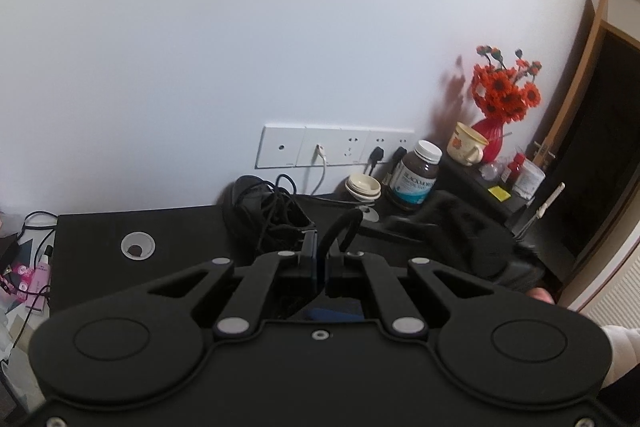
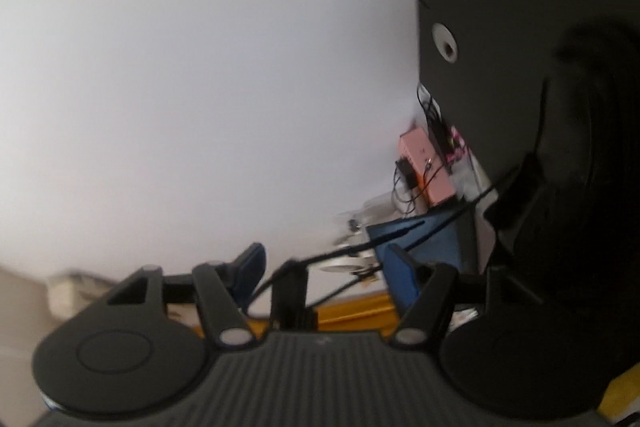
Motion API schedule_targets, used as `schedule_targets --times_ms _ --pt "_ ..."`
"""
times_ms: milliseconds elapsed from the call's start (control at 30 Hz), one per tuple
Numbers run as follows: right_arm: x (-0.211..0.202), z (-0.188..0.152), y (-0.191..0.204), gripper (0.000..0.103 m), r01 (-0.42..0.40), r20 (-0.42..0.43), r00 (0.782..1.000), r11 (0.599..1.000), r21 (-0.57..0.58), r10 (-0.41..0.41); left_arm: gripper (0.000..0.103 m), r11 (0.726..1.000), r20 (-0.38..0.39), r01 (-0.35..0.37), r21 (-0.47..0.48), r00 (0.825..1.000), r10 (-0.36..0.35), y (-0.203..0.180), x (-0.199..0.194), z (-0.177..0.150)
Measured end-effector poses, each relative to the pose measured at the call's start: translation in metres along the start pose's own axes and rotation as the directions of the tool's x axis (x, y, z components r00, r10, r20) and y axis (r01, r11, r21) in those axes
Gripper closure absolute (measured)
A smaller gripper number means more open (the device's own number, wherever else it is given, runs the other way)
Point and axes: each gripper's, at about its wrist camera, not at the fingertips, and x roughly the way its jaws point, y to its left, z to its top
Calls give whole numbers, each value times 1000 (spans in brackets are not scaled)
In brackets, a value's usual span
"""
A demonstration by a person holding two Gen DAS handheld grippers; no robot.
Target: Lace up shoes with both hands
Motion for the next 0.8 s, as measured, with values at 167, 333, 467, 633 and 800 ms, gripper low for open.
schedule_targets --times_ms 167,333,467,633,800 --pt "0 1 -17 60 -43 24 999 994 98 41 101 999 -22 -3 50 1000 4 -9 -2 -4" --pt "-24 2 -1 91 -53 139 989 999 -6 54 101 994 -43 -8 112 999 13 -11 -6 -12" --pt "-55 -7 40 98 39 280 959 963 -266 38 100 993 -68 -16 118 997 24 -5 -4 -17" --pt "-79 -40 103 99 217 367 930 773 -596 22 96 983 -79 13 183 997 2 -23 7 -16" --pt "-89 -78 135 99 313 417 908 593 -742 43 73 960 -12 98 262 995 -99 -64 14 -4"
